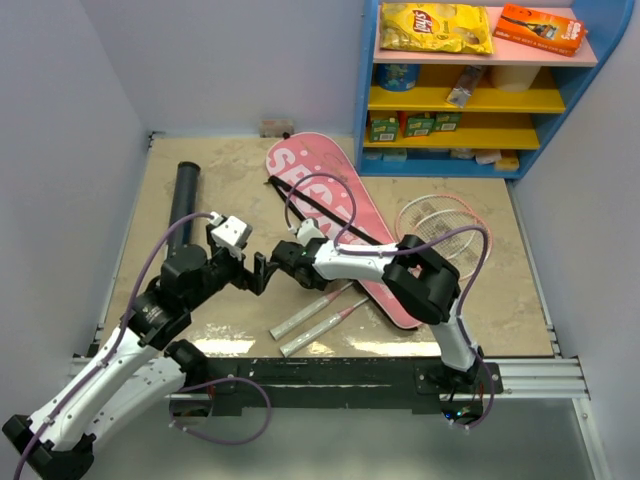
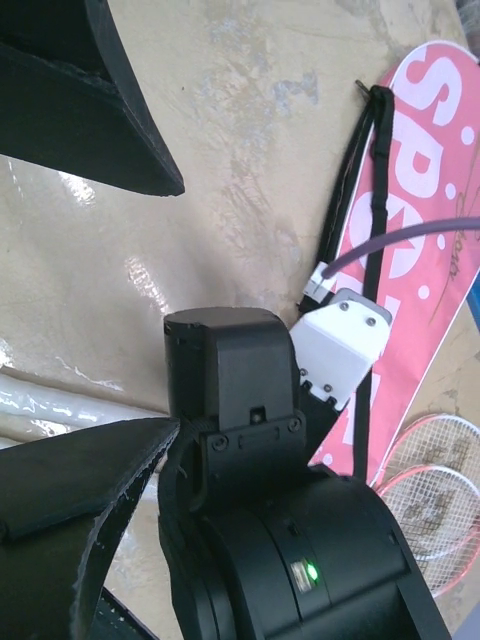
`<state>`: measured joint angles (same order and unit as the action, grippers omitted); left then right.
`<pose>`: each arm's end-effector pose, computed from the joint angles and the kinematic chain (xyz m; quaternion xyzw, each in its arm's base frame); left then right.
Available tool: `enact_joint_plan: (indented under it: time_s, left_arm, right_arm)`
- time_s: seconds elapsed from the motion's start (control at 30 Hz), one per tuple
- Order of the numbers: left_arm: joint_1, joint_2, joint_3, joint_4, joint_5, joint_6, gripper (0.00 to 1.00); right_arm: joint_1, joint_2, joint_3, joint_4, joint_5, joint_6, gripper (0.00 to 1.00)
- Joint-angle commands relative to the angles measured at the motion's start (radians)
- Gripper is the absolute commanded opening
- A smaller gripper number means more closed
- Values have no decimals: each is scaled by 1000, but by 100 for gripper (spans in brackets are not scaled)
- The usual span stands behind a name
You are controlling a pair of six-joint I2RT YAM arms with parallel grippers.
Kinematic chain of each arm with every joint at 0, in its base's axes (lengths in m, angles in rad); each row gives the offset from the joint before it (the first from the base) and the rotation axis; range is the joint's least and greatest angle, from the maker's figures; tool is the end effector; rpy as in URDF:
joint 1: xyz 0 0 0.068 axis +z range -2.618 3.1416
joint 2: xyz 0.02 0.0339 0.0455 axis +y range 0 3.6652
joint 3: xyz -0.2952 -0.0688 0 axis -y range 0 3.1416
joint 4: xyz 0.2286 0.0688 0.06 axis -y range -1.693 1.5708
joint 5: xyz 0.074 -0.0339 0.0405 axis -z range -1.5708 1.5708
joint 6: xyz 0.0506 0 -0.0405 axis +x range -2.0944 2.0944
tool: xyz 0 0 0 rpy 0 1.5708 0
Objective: Pack up the badminton gear
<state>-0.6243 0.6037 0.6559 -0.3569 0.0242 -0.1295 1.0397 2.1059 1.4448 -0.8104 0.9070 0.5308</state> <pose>0.0974 -0.0717 0.3156 0.2044 0.7799 -0.2268 0.5464 0.2361 0.3232 0.1698 -0.2049 0.8744 -0.2779 0.3409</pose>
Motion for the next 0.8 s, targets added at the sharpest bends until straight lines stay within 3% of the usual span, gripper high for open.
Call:
enact_joint_plan:
  time_s: [0.0,0.2,0.33,0.43,0.5,0.57,0.6,0.63,0.77]
  left_arm:
    - [-3,-53,1,30,-73,-7,95]
    - [-3,-150,-7,38,-128,-10,95]
    - [-3,-202,-13,45,-162,-10,95]
    - [-3,-220,-13,44,-181,-13,95]
    - [-3,-225,-12,38,-190,-18,95]
    - [-3,-232,-13,38,-194,-18,95]
    - [-2,-232,-15,39,-194,-18,95]
    - [-2,-232,-16,38,-196,-16,95]
    - [-3,-225,-15,36,-195,-16,95]
  right_arm:
    - [-4,-147,86,-19,-34,8,0]
    - [-9,-204,340,-70,-164,-58,0]
    - [-43,-193,617,-104,-284,-75,0]
    - [-105,-230,684,-66,-445,-25,0]
    - [-174,-329,608,56,-584,62,0]
    - [-228,-420,340,217,-708,191,0]
    - [-269,-473,237,387,-818,242,0]
    - [-282,-539,56,460,-854,329,0]
    - [-290,-665,-308,736,-881,532,0]
